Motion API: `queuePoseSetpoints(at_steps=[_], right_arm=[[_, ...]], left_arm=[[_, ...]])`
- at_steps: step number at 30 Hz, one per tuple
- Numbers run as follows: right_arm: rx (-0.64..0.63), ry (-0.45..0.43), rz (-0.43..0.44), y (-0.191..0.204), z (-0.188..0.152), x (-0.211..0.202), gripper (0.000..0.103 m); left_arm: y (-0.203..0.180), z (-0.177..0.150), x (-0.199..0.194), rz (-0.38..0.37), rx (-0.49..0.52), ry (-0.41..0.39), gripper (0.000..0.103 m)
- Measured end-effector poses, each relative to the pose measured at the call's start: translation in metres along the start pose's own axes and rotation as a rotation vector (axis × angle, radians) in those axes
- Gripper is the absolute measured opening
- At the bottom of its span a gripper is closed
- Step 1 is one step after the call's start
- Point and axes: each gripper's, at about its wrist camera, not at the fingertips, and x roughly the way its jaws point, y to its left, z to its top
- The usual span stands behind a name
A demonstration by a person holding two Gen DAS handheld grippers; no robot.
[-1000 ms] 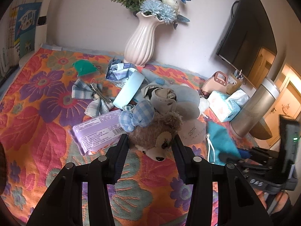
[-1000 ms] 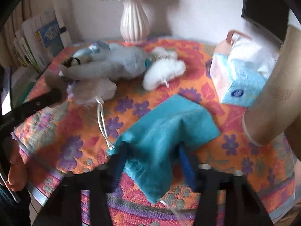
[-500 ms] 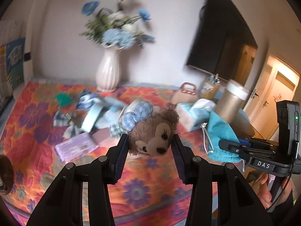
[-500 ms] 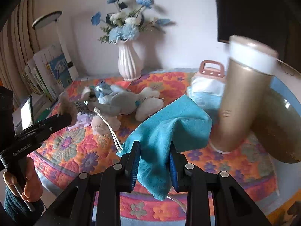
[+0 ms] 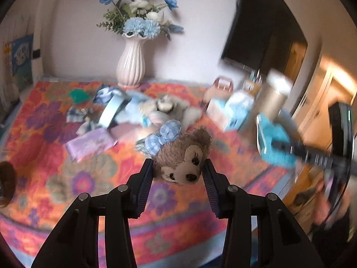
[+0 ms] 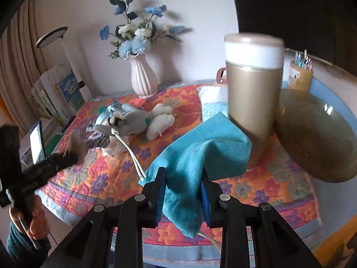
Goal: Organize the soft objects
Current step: 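Carry the bear and teal pouch with both tools toward the round glass table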
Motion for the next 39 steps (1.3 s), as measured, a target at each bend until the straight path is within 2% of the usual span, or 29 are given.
queuePoseSetpoints(at_steps=[3, 4, 6, 7, 8, 10, 11, 15, 16, 18, 20, 24, 28, 32, 34, 39], right_arm=[[0.002, 0.025, 0.012, 0.001, -0.002, 0.01, 0.027], [0.007, 0.033, 0.02, 0.001, -0.004, 0.014, 0.027], [0.015, 0.049, 0.034, 0.001, -0.006, 0.019, 0.027], [0.019, 0.059, 0.038, 0.001, -0.007, 0.022, 0.027], [0.02, 0.066, 0.038, 0.001, -0.008, 0.024, 0.027], [0.02, 0.075, 0.036, 0.001, -0.008, 0.027, 0.027], [0.022, 0.078, 0.035, 0.001, -0.009, 0.027, 0.027], [0.036, 0.079, 0.05, -0.001, -0.009, 0.028, 0.027], [0.038, 0.08, 0.052, -0.002, -0.009, 0.029, 0.027], [0.039, 0.081, 0.052, -0.001, -0.009, 0.03, 0.027], [0.033, 0.068, 0.053, 0.0, -0.009, 0.028, 0.027], [0.007, -0.006, 0.038, -0.001, -0.005, 0.005, 0.027], [0.004, -0.091, 0.002, -0.011, 0.003, -0.033, 0.027], [0.038, -0.167, -0.016, -0.037, 0.008, -0.077, 0.027], [0.071, -0.191, -0.011, -0.053, 0.011, -0.094, 0.027], [0.13, -0.263, -0.099, -0.093, 0.01, -0.131, 0.027]], left_arm=[[0.003, -0.014, 0.009, 0.082, 0.031, 0.056, 0.046], [0.01, -0.018, 0.017, 0.102, 0.011, 0.091, 0.049], [0.02, -0.023, 0.027, 0.112, -0.026, 0.127, 0.05], [0.023, -0.025, 0.03, 0.09, -0.037, 0.132, 0.056], [0.025, -0.025, 0.032, 0.079, -0.042, 0.138, 0.07], [0.025, -0.026, 0.035, 0.096, -0.044, 0.139, 0.082], [0.026, -0.025, 0.036, 0.1, -0.042, 0.138, 0.083], [0.028, -0.02, 0.046, 0.082, -0.055, 0.15, 0.083], [0.024, -0.02, 0.05, 0.081, -0.047, 0.16, 0.076], [0.016, -0.02, 0.057, 0.079, -0.008, 0.181, 0.043], [0.004, -0.022, 0.053, 0.088, 0.033, 0.153, 0.042], [-0.025, -0.008, 0.028, 0.012, 0.081, 0.065, 0.042], [-0.071, 0.018, 0.002, -0.093, 0.171, -0.028, 0.042], [-0.138, 0.042, -0.006, -0.216, 0.302, -0.095, 0.042], [-0.162, 0.047, -0.005, -0.272, 0.346, -0.108, 0.042], [-0.222, 0.058, 0.014, -0.378, 0.423, -0.106, 0.042]])
